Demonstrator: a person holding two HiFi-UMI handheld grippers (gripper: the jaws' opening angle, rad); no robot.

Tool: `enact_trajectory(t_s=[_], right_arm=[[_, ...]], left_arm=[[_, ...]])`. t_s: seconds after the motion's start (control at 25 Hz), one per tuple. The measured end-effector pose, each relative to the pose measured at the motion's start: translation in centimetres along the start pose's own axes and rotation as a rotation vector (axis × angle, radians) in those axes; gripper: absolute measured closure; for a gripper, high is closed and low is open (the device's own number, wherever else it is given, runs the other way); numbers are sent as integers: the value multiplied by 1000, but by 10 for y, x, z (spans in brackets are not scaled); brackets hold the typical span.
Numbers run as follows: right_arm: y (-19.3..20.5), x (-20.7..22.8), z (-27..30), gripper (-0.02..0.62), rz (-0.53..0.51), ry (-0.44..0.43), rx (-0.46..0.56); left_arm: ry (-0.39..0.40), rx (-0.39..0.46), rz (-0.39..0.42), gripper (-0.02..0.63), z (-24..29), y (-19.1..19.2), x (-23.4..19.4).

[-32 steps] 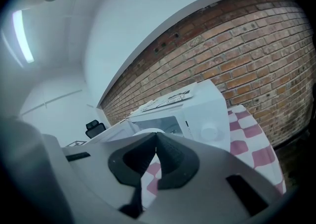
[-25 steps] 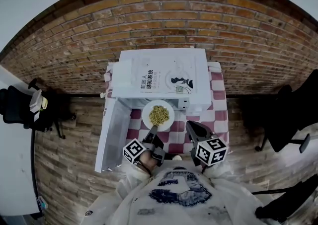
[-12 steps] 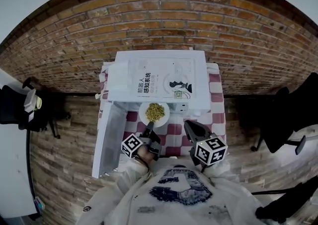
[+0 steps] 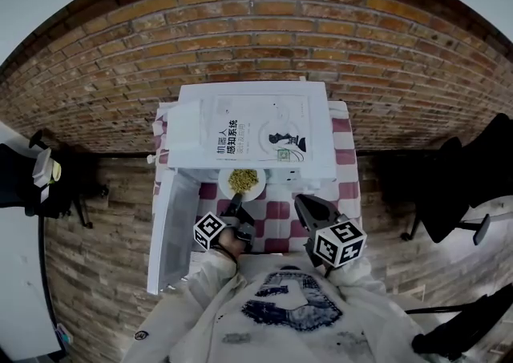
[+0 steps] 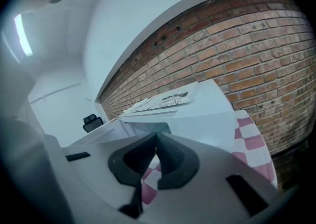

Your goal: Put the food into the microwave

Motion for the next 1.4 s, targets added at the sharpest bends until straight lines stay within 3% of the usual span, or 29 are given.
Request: enact_trajectory(t_s=[1.4], right_arm=[[-5, 0, 28, 581, -25, -7, -56]], left_arm=[[-8, 23, -73, 589, 44, -19, -19]])
Point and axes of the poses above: the fingertips, and each gripper's own axes: z forward along the fingers, x to its right, y out of its underside, the point moved 8 cm from there along -z, backward along the fingers, and after that the axes turned 7 degrees about z, right-handed, at the moved point
